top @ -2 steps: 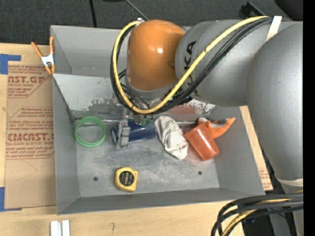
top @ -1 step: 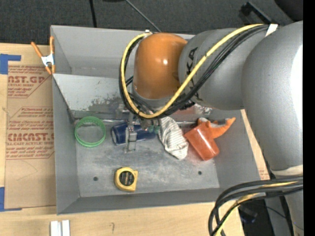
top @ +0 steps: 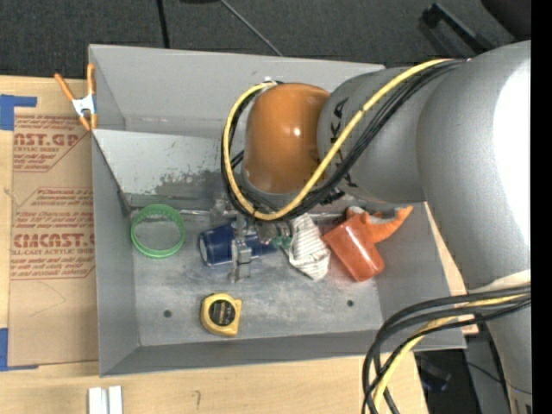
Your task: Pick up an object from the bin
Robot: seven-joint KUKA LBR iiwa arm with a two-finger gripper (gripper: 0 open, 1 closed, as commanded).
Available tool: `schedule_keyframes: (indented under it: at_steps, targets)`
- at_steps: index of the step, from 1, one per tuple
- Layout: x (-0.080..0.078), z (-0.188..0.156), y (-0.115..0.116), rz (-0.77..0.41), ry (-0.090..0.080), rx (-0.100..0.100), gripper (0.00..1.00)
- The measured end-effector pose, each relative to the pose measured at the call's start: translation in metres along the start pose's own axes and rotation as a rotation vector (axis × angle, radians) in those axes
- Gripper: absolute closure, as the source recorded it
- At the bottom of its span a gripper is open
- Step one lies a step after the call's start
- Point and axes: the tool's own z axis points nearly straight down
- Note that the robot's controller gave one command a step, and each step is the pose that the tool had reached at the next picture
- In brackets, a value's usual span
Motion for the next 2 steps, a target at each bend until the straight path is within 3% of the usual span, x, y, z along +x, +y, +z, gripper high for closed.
schedule_keyframes:
  at_steps: [1, 2]
  targets:
    - [0.0083, 0.0346, -0.0344, -0.057, 0.003, -0.002, 1.00]
    - [0.0084, 0.0346, -0.0343, -0.057, 0.003, -0.002, 1.00]
